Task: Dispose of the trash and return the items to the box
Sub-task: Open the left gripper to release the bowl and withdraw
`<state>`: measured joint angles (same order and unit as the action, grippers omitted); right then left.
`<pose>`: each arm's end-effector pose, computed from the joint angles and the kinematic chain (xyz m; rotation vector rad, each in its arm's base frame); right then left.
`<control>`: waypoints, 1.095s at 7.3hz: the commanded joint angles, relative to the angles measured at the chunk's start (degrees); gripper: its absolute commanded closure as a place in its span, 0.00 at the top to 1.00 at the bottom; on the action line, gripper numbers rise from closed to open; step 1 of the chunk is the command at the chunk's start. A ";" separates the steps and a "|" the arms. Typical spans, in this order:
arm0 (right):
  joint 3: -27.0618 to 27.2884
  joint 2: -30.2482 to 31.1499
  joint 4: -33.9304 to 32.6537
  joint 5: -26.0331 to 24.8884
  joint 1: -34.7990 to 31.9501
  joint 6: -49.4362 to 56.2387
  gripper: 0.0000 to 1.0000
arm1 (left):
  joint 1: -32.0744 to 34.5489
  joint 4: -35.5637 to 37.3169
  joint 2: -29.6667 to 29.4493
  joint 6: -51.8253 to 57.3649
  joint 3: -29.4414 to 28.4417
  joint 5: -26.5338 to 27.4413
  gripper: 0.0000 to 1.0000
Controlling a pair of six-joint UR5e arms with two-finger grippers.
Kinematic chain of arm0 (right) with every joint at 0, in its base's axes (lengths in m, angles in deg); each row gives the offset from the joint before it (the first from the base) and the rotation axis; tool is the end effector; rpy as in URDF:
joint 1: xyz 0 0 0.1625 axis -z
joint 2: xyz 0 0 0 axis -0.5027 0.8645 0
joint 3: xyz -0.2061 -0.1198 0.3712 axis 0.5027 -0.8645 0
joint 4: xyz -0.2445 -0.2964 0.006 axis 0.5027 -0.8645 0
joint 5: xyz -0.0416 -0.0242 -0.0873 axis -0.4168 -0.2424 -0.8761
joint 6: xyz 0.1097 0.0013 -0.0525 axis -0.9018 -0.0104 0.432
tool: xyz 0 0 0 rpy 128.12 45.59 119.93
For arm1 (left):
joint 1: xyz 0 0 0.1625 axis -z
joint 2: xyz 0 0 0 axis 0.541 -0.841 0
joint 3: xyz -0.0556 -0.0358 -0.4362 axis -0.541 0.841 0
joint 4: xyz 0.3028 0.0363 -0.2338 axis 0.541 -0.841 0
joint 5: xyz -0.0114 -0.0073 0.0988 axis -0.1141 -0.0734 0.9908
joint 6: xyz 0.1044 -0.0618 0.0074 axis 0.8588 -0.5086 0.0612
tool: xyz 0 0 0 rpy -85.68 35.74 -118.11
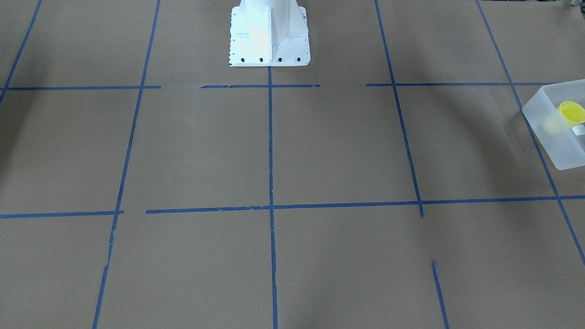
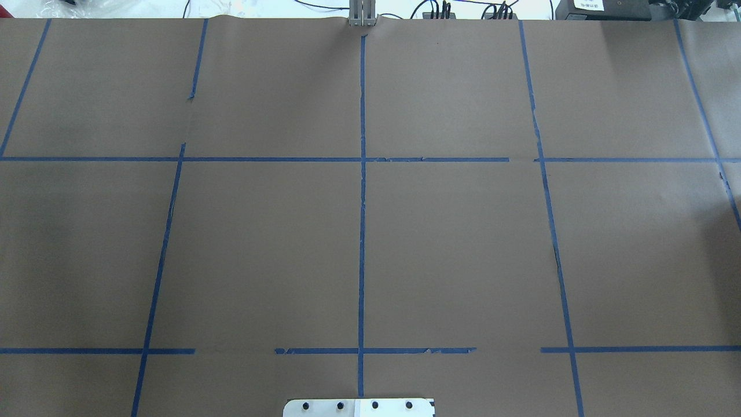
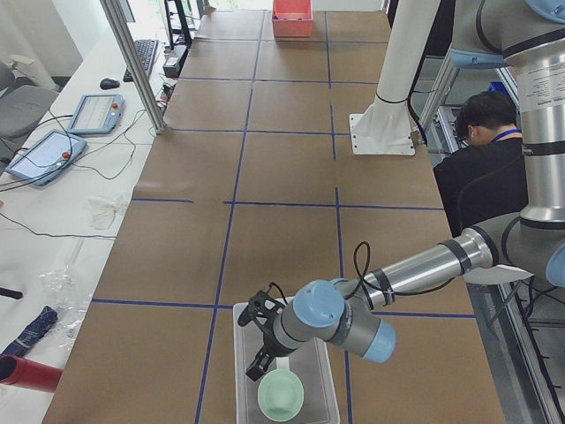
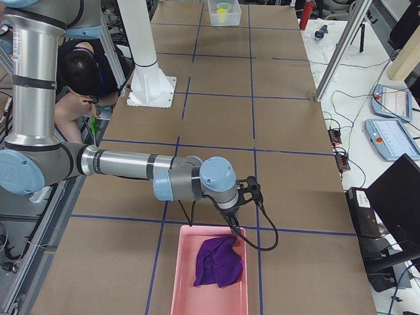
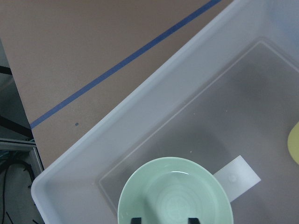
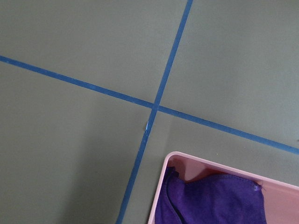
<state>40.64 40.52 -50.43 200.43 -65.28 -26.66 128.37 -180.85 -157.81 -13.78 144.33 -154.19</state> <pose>0.0838 -0.4079 0.6679 0.3008 -0.7790 -0.1845 -0.0956 -0.3641 0.7443 0.5338 0.5567 0.3001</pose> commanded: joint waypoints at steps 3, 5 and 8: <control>5.93 0.37 -3.40 2.12 4.64 -12.84 1.00 | -1.57 28.11 -5.65 -3.50 17.38 0.10 1.00; 6.56 0.63 -7.39 -2.93 10.38 -12.95 1.00 | -1.57 30.38 -5.57 -3.64 12.31 -5.06 1.00; 7.25 1.33 -10.63 -1.12 10.20 -12.86 1.00 | -2.62 34.53 -2.42 -3.47 10.26 -6.75 1.00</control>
<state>47.31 41.68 -59.71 198.58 -55.09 -39.58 126.53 -147.25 -161.63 -17.21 155.11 -159.99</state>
